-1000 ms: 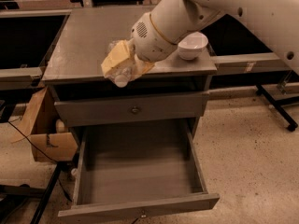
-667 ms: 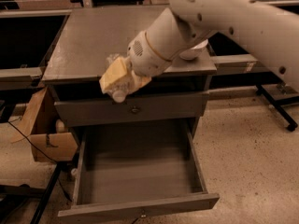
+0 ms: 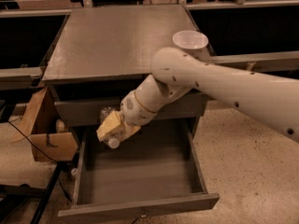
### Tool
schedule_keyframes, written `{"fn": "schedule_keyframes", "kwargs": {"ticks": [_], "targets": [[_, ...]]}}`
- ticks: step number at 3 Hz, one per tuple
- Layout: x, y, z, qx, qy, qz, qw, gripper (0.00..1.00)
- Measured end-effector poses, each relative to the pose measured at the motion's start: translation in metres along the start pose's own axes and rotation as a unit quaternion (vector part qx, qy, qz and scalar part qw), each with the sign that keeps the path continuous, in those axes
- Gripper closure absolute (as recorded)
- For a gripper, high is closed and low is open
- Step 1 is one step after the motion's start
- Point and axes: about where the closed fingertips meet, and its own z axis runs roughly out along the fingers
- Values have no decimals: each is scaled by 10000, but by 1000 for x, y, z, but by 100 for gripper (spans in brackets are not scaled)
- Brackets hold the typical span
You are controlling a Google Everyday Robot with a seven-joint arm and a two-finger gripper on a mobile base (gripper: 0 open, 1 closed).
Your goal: Place water bottle into middle drawer
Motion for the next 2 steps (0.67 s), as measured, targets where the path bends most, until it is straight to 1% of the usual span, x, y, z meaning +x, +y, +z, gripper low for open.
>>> {"fn": "schedule_keyframes", "kwargs": {"ticks": [1, 2], "targets": [[4, -36, 69, -266, 542, 333, 9976, 100], [0, -72, 134, -390, 972, 632, 9925, 100]]}}
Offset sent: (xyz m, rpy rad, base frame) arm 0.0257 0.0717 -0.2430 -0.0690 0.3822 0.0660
